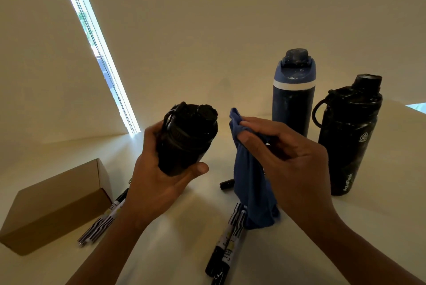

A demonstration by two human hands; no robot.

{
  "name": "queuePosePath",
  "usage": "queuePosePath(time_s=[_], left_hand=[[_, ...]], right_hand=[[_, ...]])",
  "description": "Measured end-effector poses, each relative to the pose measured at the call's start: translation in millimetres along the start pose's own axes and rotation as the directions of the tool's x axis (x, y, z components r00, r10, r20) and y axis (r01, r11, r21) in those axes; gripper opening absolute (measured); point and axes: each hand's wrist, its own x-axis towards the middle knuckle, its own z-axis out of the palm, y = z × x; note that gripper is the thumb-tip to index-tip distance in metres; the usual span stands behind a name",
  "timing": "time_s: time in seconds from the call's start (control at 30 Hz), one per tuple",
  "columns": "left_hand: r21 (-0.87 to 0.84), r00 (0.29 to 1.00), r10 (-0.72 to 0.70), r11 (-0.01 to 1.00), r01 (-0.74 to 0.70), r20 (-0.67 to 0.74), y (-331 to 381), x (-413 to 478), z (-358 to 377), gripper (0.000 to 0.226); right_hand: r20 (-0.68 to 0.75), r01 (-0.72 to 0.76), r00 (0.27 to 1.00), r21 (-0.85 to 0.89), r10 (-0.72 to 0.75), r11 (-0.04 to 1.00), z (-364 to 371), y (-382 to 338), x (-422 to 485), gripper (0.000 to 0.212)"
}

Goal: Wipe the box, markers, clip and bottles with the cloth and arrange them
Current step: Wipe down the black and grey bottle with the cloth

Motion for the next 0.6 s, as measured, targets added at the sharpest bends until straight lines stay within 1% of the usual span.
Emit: queuePosePath(time_s=[0.13,0.23,0.33,0.43,0.53,0.6], left_hand=[[-0.021,1.0,0.003,1.0,-0.003,0.013,5,-2,3,0.09],[-0.046,1.0,0.006,0.999,-0.005,0.022,7,-3,4,0.087],[-0.103,1.0,0.007,0.995,-0.004,0.026,7,-4,5,0.086],[-0.109,0.999,-0.033,0.993,0.034,0.006,3,-1,3,0.085],[-0.133,0.994,-0.106,0.986,0.103,-0.012,-1,3,3,0.067],[-0.243,0.985,-0.174,0.956,0.167,-0.007,-1,2,2,0.055]], right_hand=[[0.07,0.044,0.996,0.054,-0.048,0.998,6,0,-3,0.025],[0.065,0.098,0.993,-0.001,-0.098,0.995,11,-1,-2,0.026],[0.099,0.127,0.988,-0.065,-0.12,0.99,16,0,-3,0.025],[0.103,0.035,0.994,-0.066,-0.028,0.997,15,4,-6,0.021],[0.08,-0.176,0.981,-0.002,0.175,0.984,8,6,-2,0.025],[0.005,-0.196,0.981,0.021,0.196,0.98,6,3,2,0.025]])
